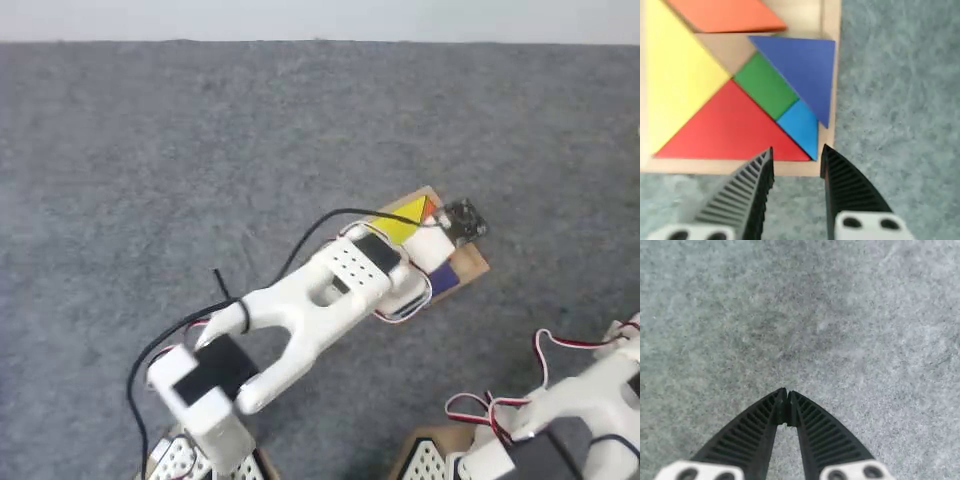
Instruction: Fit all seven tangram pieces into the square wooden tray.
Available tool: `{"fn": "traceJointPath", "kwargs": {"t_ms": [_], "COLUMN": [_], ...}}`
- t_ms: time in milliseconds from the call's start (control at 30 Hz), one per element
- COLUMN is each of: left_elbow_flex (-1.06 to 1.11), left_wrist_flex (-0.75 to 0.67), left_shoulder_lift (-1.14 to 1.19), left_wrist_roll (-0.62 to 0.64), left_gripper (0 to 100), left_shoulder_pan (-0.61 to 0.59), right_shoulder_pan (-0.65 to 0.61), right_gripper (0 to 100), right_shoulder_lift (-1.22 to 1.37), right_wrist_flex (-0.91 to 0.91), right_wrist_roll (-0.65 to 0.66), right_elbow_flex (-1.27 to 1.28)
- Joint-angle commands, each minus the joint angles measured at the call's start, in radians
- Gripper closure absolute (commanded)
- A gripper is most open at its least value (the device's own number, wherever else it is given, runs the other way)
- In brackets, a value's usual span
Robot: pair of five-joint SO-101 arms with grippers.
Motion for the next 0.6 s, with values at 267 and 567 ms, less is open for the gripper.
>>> {"fn": "traceJointPath", "kwargs": {"t_ms": [267, 567], "left_elbow_flex": [-0.239, -0.326], "left_wrist_flex": [-0.021, 0.028], "left_shoulder_lift": [0.207, 0.232], "left_wrist_roll": [-0.021, -0.035], "left_gripper": [84, 85], "left_shoulder_pan": [-0.011, -0.011], "right_shoulder_pan": [-0.005, -0.005], "right_gripper": [98.9, 98.9], "right_shoulder_lift": [-0.041, -0.039], "right_wrist_flex": [0.007, 0.007], "right_wrist_roll": [0.012, 0.012], "right_elbow_flex": [-0.005, -0.003]}}
